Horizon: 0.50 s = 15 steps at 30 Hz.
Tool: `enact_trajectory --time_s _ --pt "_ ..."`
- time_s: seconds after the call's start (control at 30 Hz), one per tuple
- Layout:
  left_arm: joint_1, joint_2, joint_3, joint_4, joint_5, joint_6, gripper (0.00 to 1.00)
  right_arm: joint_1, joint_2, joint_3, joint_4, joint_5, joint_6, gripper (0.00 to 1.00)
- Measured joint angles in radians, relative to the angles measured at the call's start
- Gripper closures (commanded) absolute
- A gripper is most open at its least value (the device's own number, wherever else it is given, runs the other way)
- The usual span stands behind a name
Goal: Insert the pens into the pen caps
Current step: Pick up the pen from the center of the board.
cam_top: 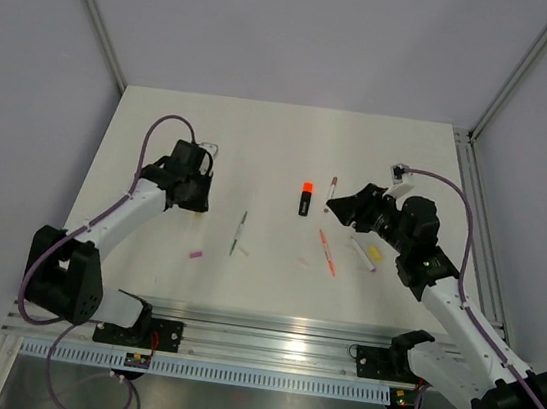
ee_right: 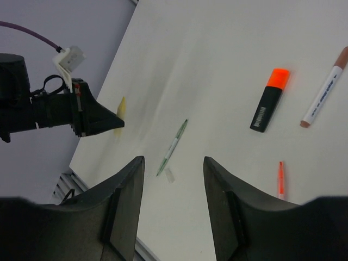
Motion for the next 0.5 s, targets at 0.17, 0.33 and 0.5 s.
enact_trajectory --time_s 0.17,0.33,0.5 --pt "-0.062 -0.178 -0.023 0.084 0.053 -0.085 1.0 0.1 0.0 0.001 0.022 -0.013 0.023 0.45" --pt "-0.25 -0.364 -0.116 0.195 0.064 -0.168 1.0 0.253 0.027 0.019 0.027 0.044 0.045 0.44" --pt "-0.376 -0.489 -0.212 0.286 0.057 -0.233 1.0 0.379 0.088 0.084 0.02 0.118 0.043 0.35"
